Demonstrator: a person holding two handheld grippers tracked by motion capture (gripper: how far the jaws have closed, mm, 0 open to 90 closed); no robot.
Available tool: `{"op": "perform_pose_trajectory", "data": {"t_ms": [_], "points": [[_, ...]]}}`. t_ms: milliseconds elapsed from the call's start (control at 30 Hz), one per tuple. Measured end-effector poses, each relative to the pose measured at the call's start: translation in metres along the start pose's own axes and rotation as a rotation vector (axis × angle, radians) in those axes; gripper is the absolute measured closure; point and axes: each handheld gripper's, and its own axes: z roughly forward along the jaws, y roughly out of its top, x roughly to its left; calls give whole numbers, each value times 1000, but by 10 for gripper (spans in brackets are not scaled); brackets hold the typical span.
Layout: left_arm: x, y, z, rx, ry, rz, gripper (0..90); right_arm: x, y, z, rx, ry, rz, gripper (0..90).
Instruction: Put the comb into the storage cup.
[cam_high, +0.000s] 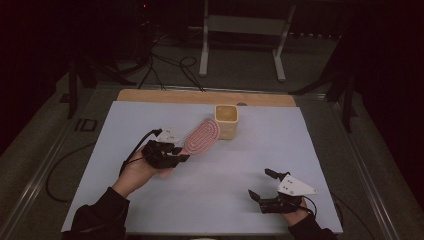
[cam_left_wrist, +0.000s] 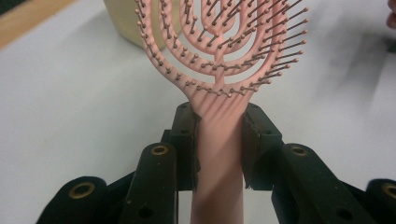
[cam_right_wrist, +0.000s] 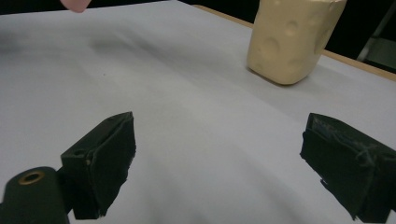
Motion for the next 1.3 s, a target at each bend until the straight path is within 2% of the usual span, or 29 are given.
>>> {"op": "perform_pose_trajectory", "data": {"t_ms": [233,467,533,567,600,633,667,1100,1300], "points": [[2,11,5,-53,3,-19,702,0,0,0,-7,0,-7,99],[1,26,12,-107,-2,-18,702,-1,0,0,-6,0,-4,100],[2,30,13,-130,4,-26,702,-1,0,0,-3,1,0,100],[2,33,14,-136,11,-43,702,0,0,0,-4,1,-3,100],[3,36,14,-148,-12,-60,702,-1,0,0,-7,0,-7,100],[4,39,15,-170,-17,-54,702,-1,1,0,-9,2,-5,100],[4,41,15,-174,-13,-47,702,-1,0,0,-7,3,-2,100],[5,72,23,-274,23,-71,701,-1,0,0,-8,6,1,100],[9,81,26,-312,20,-105,701,-1,0,-1,-7,4,2,100]]}}
